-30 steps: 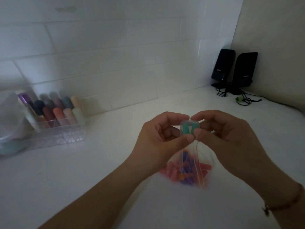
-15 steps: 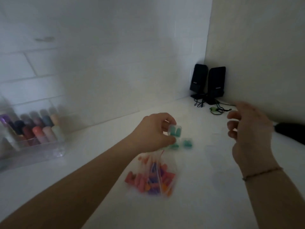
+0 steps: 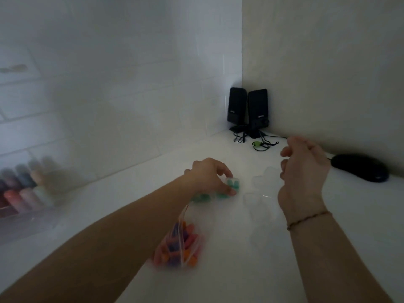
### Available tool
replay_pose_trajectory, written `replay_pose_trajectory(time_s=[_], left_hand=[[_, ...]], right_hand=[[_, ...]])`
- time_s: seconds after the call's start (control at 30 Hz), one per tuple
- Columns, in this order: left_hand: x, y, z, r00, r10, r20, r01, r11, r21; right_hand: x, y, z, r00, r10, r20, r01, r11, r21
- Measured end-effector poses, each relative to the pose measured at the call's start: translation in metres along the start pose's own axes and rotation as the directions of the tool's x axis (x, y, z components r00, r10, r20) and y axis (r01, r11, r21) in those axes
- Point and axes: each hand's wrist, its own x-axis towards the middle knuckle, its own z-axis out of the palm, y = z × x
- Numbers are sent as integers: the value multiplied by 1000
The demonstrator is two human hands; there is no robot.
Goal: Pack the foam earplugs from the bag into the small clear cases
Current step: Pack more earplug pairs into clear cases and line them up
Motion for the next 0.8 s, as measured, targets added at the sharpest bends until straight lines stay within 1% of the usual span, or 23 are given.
replay_pose_trajectory(time_s=[0.13,0.2,0.27,0.37,0.47,0.5,0.57,0.63,0.67,0.73,0.8], left_hand=[[2,4,3,999,13,31,-11,999,-50],[1,7,5,999,11,41,-9,999,-45],[0,9,7,999,-2,45,1,1000,18],[-4,12,9,999,4,50,-13,985,171],[-8,19,5,993,30,115,-55,974,221],[-9,22,3,988,78,131,-108,964,244],[-14,28,0,953,251,171,-290,919,266],[-20,34,-1,875,418,244,-476,835,275],[-21,36,-1,839,469,275,-538,789,296],[-22,39,1,793,525,310,-608,715,345],[-22,40,5,762,558,328,-647,663,376]], right_hand=[[-2,1,2,1000,-14,2,14,1000,-8],[-2,2,2,1000,-16,-3,16,1000,-9],[-1,2,3,1000,-14,-6,14,1000,-8],[-2,3,2,1000,-16,3,16,1000,-9],[-2,2,1,1000,-28,-12,27,1000,-9],[-2,2,1,999,-35,-25,35,999,-1],[-1,0,1,997,-54,-63,56,998,31],[-1,-2,0,993,-70,-96,76,995,60],[0,-3,0,992,-76,-105,83,994,68],[-1,-3,1,990,-85,-109,93,993,73],[-1,-2,0,990,-94,-110,102,992,76]])
